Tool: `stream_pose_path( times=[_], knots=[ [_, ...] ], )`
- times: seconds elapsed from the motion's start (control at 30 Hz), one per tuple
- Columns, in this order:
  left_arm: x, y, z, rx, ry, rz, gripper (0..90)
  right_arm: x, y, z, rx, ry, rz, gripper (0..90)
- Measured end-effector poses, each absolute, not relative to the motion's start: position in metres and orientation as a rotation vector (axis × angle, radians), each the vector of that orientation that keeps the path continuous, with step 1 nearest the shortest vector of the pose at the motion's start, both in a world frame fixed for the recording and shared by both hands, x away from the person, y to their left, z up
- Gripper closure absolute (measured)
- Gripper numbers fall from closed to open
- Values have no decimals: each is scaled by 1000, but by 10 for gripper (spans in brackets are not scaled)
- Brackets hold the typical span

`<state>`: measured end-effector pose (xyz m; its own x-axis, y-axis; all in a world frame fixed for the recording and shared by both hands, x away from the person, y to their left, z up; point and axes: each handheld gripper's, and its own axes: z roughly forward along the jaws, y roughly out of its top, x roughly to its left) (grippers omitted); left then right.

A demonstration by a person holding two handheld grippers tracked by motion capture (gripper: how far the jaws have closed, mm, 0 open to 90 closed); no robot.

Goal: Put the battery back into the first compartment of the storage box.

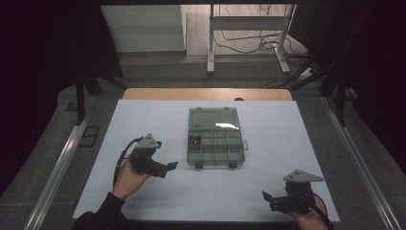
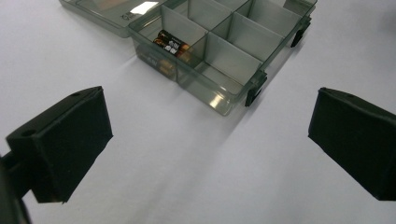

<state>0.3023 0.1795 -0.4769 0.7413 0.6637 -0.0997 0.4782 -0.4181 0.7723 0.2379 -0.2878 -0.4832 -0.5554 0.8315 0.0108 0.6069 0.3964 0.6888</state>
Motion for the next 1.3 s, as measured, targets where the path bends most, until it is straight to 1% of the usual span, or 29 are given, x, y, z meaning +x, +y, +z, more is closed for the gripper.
stream_pose_path(
  times=[1.3],
  knots=[
    [240,235,-477,1984,978,383,1,238,-287,-483,1251,2326,932,8]
  ],
)
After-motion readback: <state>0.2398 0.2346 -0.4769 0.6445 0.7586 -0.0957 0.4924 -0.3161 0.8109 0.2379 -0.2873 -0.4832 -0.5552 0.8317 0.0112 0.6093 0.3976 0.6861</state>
